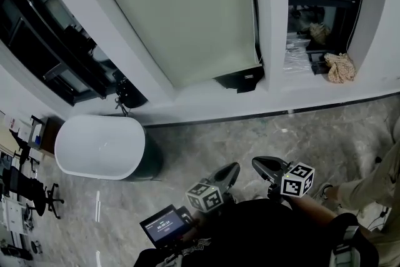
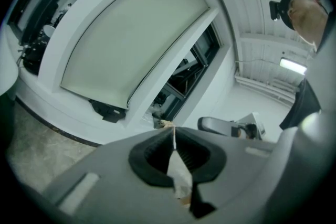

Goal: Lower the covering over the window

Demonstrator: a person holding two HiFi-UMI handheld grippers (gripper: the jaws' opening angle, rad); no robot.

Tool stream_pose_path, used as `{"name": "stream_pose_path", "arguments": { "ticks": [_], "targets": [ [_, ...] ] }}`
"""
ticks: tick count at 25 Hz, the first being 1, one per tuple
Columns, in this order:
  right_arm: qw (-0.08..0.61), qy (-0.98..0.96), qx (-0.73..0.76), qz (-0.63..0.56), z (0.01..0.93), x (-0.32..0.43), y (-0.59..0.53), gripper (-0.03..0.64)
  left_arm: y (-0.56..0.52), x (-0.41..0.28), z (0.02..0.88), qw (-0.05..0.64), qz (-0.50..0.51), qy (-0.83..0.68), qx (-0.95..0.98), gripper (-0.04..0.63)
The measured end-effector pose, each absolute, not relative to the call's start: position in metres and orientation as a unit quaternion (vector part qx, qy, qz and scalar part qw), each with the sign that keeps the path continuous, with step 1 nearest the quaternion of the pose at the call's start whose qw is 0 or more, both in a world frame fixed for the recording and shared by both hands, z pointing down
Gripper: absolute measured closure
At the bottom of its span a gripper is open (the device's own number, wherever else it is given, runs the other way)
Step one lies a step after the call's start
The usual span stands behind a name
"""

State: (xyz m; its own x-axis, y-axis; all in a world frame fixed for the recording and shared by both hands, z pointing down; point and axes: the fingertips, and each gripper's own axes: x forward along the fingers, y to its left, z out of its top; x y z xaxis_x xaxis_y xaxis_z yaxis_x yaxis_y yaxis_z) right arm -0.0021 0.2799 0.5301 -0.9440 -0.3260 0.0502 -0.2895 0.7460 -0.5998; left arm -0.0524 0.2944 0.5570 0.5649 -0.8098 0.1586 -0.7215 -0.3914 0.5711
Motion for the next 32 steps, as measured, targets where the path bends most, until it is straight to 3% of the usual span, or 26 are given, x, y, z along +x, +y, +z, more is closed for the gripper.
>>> {"name": "stream_pose_path", "arguments": {
  "ticks": [32],
  "targets": [
    [0.040, 0.931, -0.178, -0.316, 0.534, 0.017, 0.279, 0.609, 0.290, -0.028, 0.561, 0.305, -0.047, -0.441, 0.843, 0.588]
  ]
}}
